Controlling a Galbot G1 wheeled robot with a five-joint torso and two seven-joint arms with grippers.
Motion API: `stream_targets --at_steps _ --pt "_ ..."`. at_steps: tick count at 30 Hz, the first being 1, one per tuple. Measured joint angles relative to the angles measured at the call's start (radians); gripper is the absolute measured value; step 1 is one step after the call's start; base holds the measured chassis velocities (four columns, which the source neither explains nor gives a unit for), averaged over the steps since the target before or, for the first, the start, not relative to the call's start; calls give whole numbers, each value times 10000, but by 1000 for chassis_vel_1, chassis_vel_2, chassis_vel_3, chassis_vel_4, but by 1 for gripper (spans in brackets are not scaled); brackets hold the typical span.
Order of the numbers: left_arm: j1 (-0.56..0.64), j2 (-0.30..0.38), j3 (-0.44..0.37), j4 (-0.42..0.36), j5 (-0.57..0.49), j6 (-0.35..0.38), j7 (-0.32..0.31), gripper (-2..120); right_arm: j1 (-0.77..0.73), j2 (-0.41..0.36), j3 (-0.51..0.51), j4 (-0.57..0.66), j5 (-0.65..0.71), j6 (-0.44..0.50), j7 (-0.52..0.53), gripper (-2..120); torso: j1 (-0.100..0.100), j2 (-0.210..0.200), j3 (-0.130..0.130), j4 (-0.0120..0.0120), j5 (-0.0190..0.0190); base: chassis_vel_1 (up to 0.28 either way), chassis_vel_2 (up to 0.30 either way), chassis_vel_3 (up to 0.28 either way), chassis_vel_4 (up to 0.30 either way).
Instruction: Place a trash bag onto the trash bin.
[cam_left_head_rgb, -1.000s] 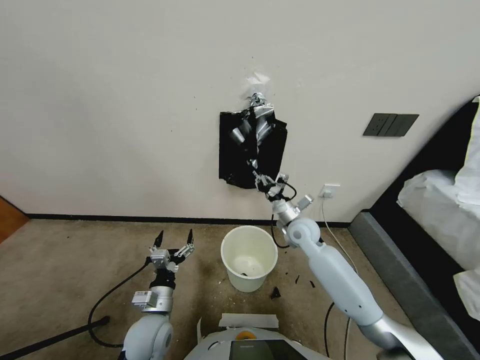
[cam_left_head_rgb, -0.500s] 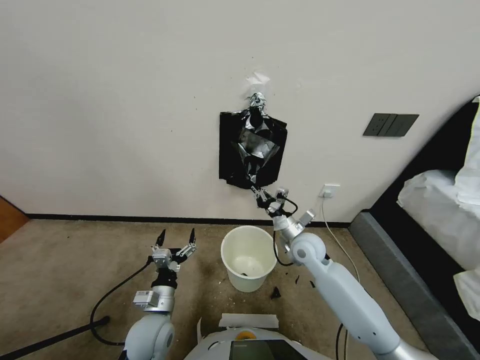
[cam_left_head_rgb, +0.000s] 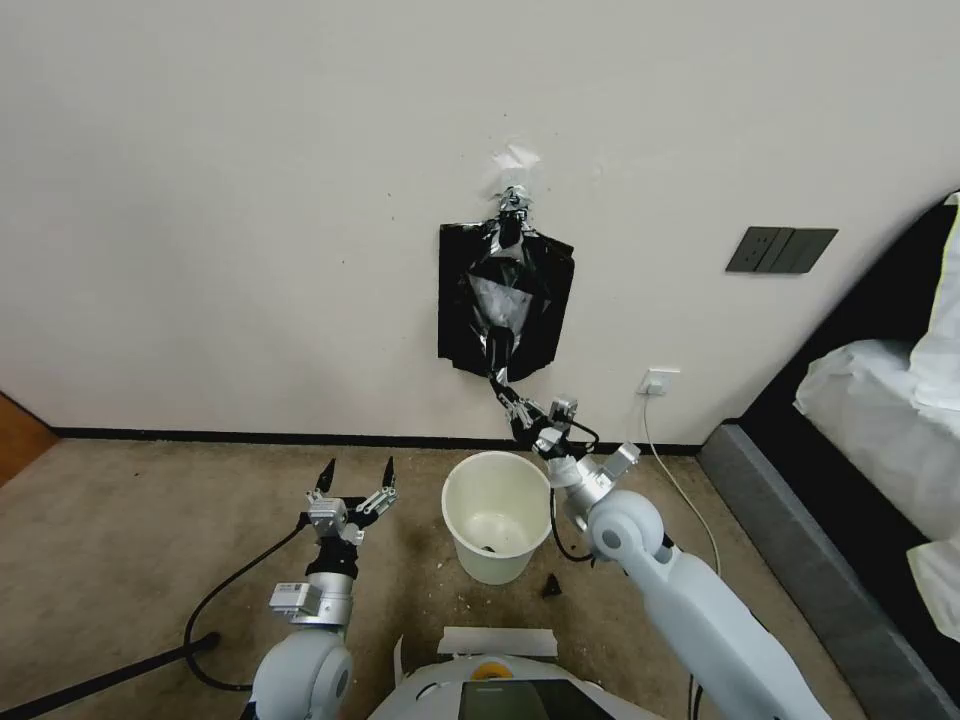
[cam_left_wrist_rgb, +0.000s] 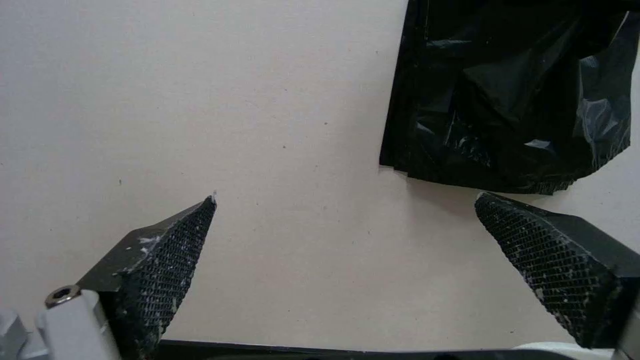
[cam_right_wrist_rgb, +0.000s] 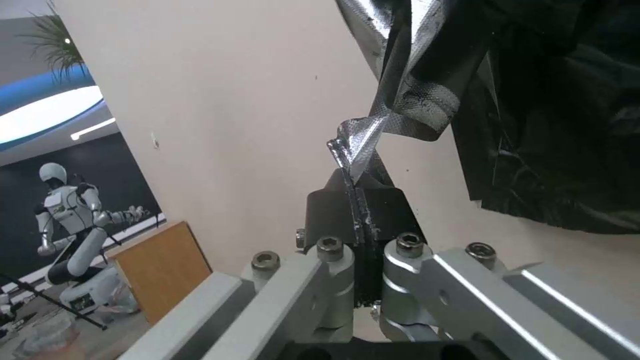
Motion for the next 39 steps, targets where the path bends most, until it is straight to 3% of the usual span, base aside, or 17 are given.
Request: stream_targets --at_steps 36,39 --pt "44 174 -7 -184 7 31 10 100 -1408 -527 -75 456 -1841 285 -44 0 0 0 1 0 0 0 0 0 0" --pt "-44 143 40 -145 6 45 5 100 -1431 -528 76 577 -1949 178 225 8 0 0 0 0 0 0 0 0 0"
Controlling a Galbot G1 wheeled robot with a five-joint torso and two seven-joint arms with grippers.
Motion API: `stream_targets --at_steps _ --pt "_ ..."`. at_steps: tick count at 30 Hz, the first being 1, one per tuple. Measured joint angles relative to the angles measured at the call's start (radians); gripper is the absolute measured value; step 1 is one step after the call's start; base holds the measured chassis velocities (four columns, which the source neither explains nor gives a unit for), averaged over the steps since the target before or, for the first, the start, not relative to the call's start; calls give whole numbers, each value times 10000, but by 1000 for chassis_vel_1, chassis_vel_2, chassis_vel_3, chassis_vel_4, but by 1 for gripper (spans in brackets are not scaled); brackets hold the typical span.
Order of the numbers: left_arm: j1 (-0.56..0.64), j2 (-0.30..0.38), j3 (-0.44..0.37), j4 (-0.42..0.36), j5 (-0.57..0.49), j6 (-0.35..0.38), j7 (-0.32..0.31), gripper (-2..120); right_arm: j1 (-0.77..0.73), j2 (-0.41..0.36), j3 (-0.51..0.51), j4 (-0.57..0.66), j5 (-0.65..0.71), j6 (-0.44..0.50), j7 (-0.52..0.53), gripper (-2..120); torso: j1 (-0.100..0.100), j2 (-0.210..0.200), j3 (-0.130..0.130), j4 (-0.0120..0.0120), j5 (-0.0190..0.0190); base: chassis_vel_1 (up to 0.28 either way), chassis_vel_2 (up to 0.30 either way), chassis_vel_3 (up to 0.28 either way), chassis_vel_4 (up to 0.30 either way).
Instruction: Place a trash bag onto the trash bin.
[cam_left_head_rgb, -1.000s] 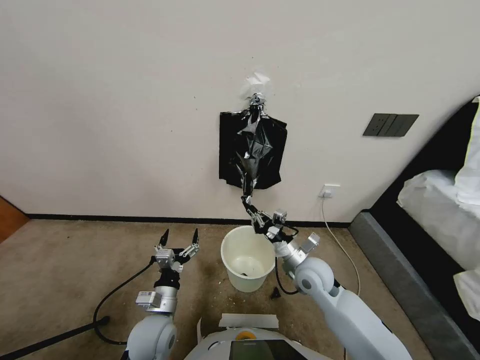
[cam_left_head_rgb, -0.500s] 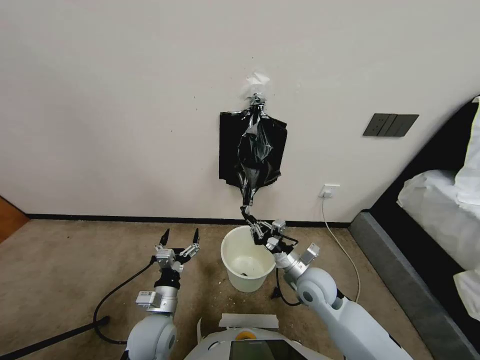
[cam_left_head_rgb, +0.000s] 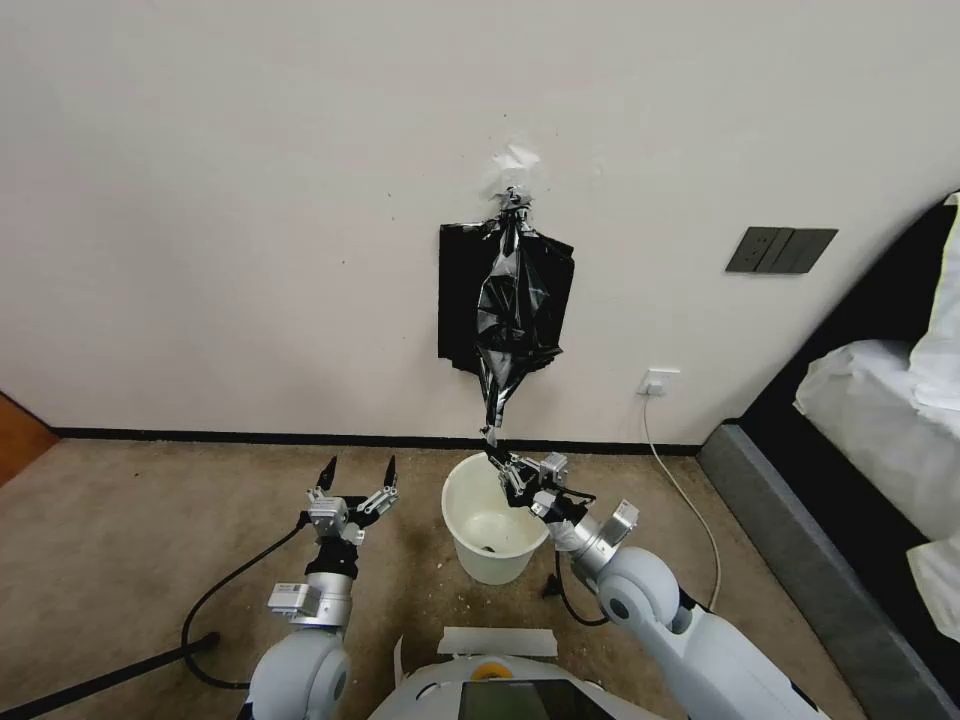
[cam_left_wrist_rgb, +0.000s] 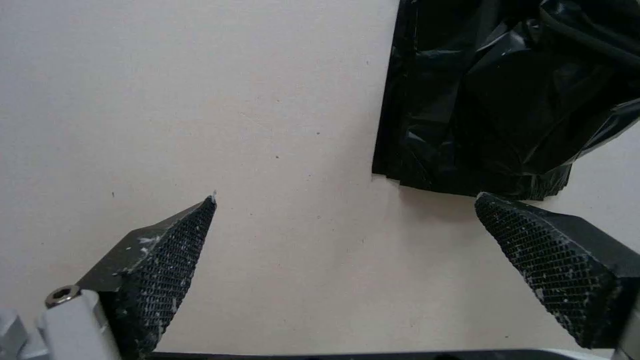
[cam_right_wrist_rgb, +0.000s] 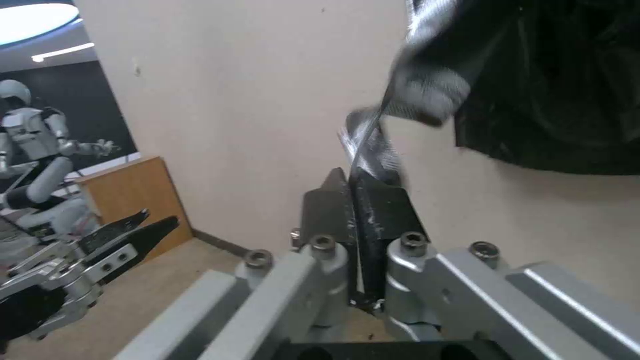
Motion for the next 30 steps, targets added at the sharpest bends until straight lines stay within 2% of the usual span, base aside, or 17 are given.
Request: stream_targets --at_steps 4,5,6,8,10,11,13,15,17,20,22,23,25,27,29,30 --pt "-45 4 40 32 -6 11 -6 100 -371 -145 413 387 -249 -216 434 26 1 0 0 0 0 0 0 0 0" --pt "-45 4 40 32 -6 11 -6 100 -371 -145 413 387 -249 -216 434 26 1 0 0 0 0 0 0 0 0" --pt "-58 27 40 44 -12 13 -8 100 -554 -198 564 486 -343 -255 540 33 0 0 0 0 1 0 0 0 0" --pt "-70 37 41 53 -18 14 -8 100 -697 -230 694 562 -429 -280 630 37 0 1 0 -1 1 0 0 0 0" --pt "-97 55 43 66 -32 18 -13 100 -1027 -301 1031 769 -697 -399 912 46 0 0 0 -1 1 0 0 0 0" --pt "-97 55 43 66 -32 18 -13 100 -1027 -301 1031 769 -697 -399 912 46 0 0 0 -1 1 0 0 0 0" --pt "-99 76 61 70 -35 21 -14 100 -1313 -371 1427 1025 -1149 -635 1318 58 0 0 0 -2 1 0 0 0 0" --pt "-96 81 65 71 -35 21 -14 100 -1369 -400 1538 1116 -1292 -700 1463 61 0 0 0 -1 1 0 0 0 0" --pt "-80 95 83 71 -36 21 -14 100 -1462 -582 1945 1440 -1848 -880 1935 73 0 0 0 -1 0 0 0 0 0" --pt "-76 105 100 67 -37 21 -15 100 -1458 -740 2190 1622 -2219 -950 2121 78 0 0 0 -1 1 0 0 0 0" --pt "-77 123 112 65 -37 25 -15 100 -1309 -1119 2580 1953 -2682 -1088 2340 91 0 0 0 -2 2 0 0 0 0" --pt "-77 123 112 65 -37 25 -15 100 -1309 -1119 2580 1953 -2682 -1088 2340 91 0 0 0 -2 2 0 0 0 0" --pt "-81 132 137 64 -34 28 -16 100 -806 -1756 2875 2231 -3069 -1360 2543 99 0 0 0 -2 0 0 0 0 0" --pt "-82 128 144 65 -32 29 -16 100 -669 -1893 2902 2237 -3236 -1437 2577 99 0 0 0 -1 -1 0 0 0 0" --pt "-88 79 199 76 7 31 -19 100 156 -2675 2850 2143 -3928 -1796 2697 100 0 0 0 2 1 0 0 0 0" --pt "-88 79 199 76 7 31 -19 100 156 -2675 2850 2143 -3928 -1796 2697 100 0 0 0 2 1 0 0 0 0"
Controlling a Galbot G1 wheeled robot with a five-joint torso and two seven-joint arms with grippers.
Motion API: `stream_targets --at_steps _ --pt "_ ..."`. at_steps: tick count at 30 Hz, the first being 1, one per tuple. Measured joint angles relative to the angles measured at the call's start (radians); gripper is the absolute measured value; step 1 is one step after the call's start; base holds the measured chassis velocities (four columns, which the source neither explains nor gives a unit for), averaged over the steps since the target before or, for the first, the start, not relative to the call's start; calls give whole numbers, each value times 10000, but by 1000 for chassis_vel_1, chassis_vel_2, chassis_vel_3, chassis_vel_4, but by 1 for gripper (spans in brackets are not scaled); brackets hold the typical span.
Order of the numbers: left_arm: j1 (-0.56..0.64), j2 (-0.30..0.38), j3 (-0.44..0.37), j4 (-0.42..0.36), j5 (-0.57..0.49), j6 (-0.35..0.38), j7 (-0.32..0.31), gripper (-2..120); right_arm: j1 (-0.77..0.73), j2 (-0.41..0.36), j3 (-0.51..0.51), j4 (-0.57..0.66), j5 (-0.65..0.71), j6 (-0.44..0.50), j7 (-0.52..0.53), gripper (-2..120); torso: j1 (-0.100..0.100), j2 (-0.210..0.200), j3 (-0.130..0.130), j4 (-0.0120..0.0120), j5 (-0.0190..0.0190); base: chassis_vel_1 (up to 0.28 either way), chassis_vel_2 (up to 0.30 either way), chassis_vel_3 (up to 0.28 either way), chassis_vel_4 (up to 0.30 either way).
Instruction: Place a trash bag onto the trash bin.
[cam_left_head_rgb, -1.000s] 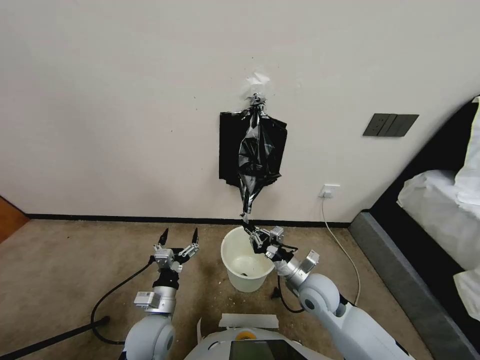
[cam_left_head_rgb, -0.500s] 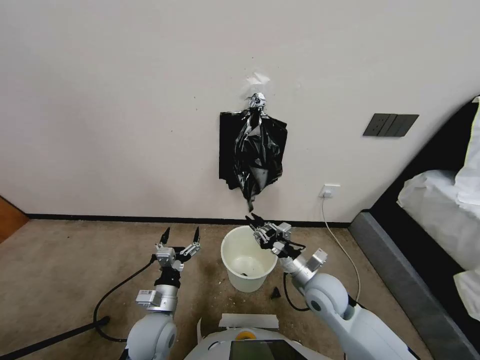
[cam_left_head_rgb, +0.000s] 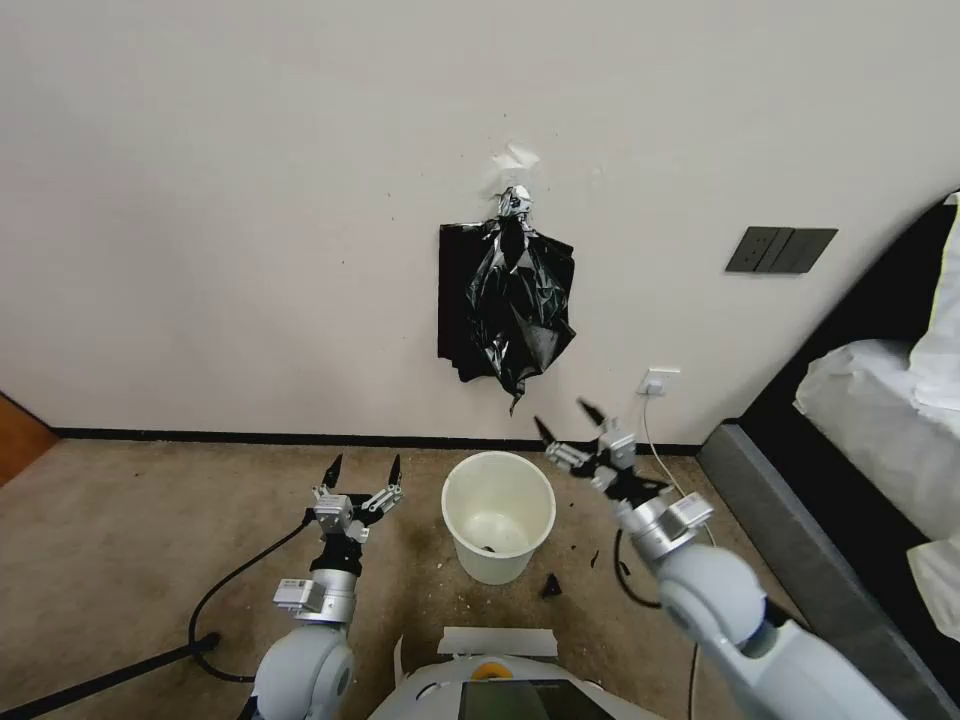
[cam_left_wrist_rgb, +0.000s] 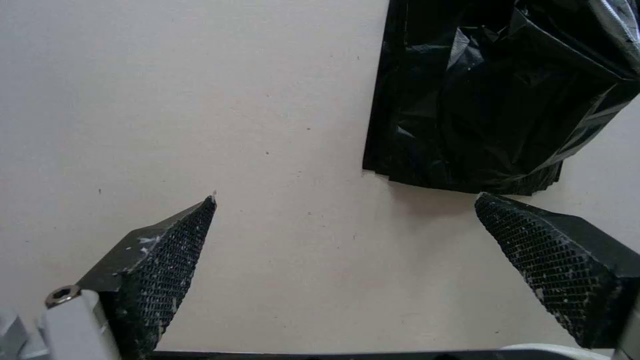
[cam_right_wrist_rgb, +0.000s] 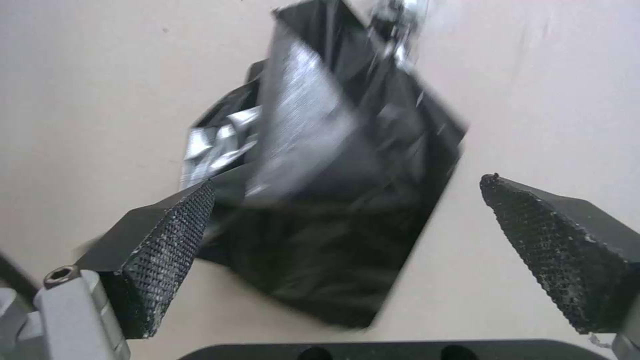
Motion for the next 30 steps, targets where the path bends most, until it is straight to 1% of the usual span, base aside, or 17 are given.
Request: stream_targets --at_steps 3,4,7,8,9,10,12,13,15,16,19,20,23,24,27,28,30 --pt "-59 -61 110 52 118 6 2 100 1881 -1109 -1068 3 1044 -783 241 100 0 0 0 0 -3 0 0 0 0" --pt "-59 -61 110 52 118 6 2 100 1881 -1109 -1068 3 1044 -783 241 100 0 0 0 0 -3 0 0 0 0" --pt "-104 -104 167 64 174 11 3 100 3602 -1580 -2383 -104 2224 -1348 593 100 0 0 0 -5 -1 0 0 0 0" --pt "-118 -106 172 64 179 14 4 100 4136 -1655 -2815 -219 2373 -1412 677 100 0 0 0 -6 1 0 0 0 0" --pt "-118 -106 172 64 179 14 4 100 4136 -1655 -2815 -219 2373 -1412 677 100 0 0 0 -6 1 0 0 0 0" --pt "-139 -104 173 65 182 20 4 100 5036 -1751 -3533 -449 2524 -1495 815 100 0 0 1 0 -1 0 0 0 0" --pt "-149 -104 173 56 183 31 4 100 6061 -1810 -4400 -724 2728 -1620 1049 99 0 0 1 3 -2 0 0 0 0" --pt "-149 -104 173 56 183 31 4 100 6061 -1810 -4400 -724 2728 -1620 1049 99 0 0 1 3 -2 0 0 0 0" --pt "-166 -120 175 49 183 37 5 100 6703 -1812 -5013 -868 2840 -1719 1164 88 0 0 1 -3 -1 0 0 0 0" --pt "-166 -120 175 49 183 37 5 100 6703 -1812 -5013 -868 2840 -1719 1164 88 0 0 1 -3 -1 0 0 0 0" --pt "-253 -131 177 80 170 41 5 100 7299 -1783 -5671 -1082 2874 -1866 1212 75 1 0 1 -2 -2 0 0 0 0" --pt "-253 -131 177 80 170 41 5 100 7299 -1783 -5671 -1082 2874 -1866 1212 75 1 0 1 -2 -2 0 0 0 0" --pt "-314 -143 186 102 142 51 5 100 7508 -1858 -5866 -1193 2884 -2021 1249 60 0 0 1 -3 -1 0 0 0 0" --pt "-314 -143 186 102 142 51 5 100 7508 -1858 -5866 -1193 2884 -2021 1249 60 0 0 1 -3 -1 0 0 0 0" --pt "-359 -100 187 119 95 58 4 100 7496 -2002 -5869 -1183 2872 -2076 1261 45 0 0 0 -2 -1 0 0 0 0" --pt "-359 -100 187 119 95 58 4 100 7496 -2002 -5869 -1183 2872 -2076 1261 45 0 0 0 -2 -1 0 0 0 0" --pt "-394 -66 186 118 55 84 2 100 7449 -2096 -5869 -1114 2836 -2090 1279 37 0 -1 0 -3 -1 0 0 0 0"
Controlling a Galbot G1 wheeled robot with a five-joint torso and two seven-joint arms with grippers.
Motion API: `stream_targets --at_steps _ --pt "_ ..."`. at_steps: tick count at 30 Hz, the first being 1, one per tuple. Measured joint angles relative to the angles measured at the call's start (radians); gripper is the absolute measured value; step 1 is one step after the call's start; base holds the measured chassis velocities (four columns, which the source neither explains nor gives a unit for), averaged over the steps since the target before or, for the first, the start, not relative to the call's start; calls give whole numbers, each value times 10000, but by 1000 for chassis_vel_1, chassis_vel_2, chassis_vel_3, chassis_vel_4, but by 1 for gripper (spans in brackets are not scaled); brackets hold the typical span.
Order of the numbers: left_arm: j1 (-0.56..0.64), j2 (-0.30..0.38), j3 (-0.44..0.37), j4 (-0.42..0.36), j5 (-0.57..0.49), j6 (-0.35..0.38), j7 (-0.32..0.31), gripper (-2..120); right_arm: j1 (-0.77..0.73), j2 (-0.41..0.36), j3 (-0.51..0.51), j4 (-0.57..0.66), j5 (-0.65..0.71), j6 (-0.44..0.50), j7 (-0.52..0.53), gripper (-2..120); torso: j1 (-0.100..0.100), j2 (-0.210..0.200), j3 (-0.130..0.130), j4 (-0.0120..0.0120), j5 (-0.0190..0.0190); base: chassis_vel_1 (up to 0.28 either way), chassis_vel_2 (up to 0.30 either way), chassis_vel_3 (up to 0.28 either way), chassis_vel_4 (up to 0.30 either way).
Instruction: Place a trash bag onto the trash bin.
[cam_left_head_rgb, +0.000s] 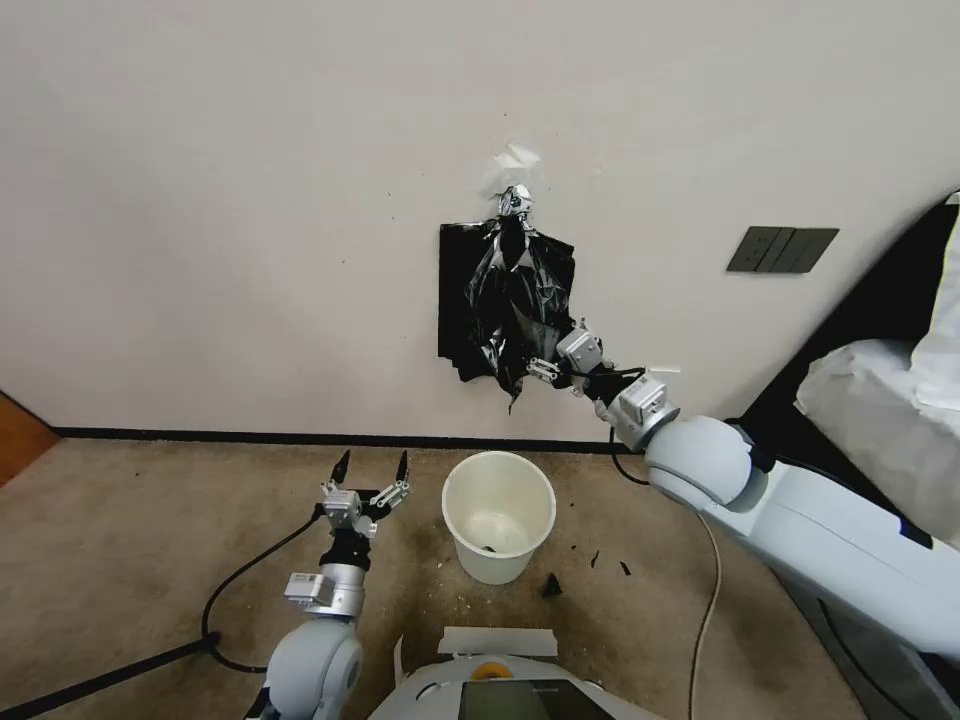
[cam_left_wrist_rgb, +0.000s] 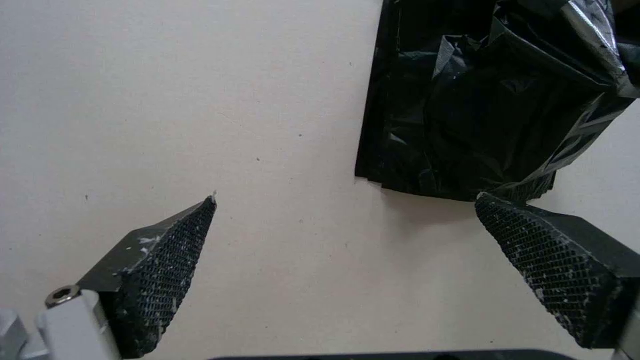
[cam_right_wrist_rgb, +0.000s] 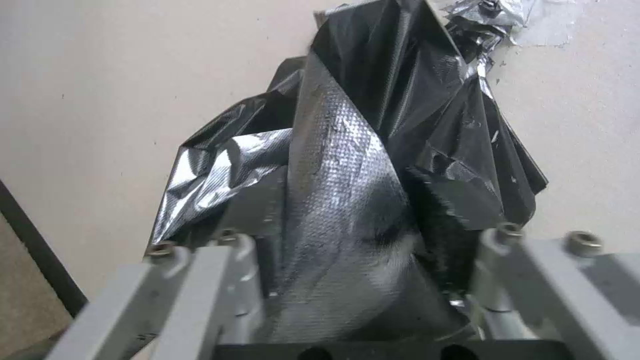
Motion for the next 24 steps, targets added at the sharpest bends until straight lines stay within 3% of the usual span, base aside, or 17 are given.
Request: stream_targets --at_steps 6,11,14,17,19,21,23,24 --pt "-75 230 -3 -102 -134 99 -30 100 -30 -57 52 73 28 -1 170 13 -1 0 -1 1 -1 0 0 0 0" --pt "-149 504 22 -202 -250 174 -56 100 -65 -45 117 101 97 67 264 0 0 0 0 1 -1 0 0 0 0" --pt "-413 1336 169 -567 -706 435 -146 100 -190 147 455 341 686 538 397 0 0 0 0 1 0 0 0 0 0" --pt "-565 1708 226 -693 -933 555 -196 100 -199 210 540 420 907 732 401 0 0 0 0 3 -3 0 0 0 0" --pt "-1116 2727 358 -1027 -1637 931 -354 100 -209 350 676 533 1124 1309 301 0 0 0 0 0 -3 0 0 0 0" --pt "-1327 3052 413 -1113 -1907 1072 -417 100 -208 375 681 548 1140 1459 247 0 0 0 0 3 -3 0 0 0 0" --pt "-2191 4054 676 -1279 -2689 1487 -687 100 -202 428 685 590 1113 1817 81 0 0 0 0 3 -2 0 0 0 0" --pt "-2370 4239 752 -1287 -2813 1565 -736 100 -202 430 685 593 1095 1855 48 0 0 0 0 3 -2 0 0 0 0"
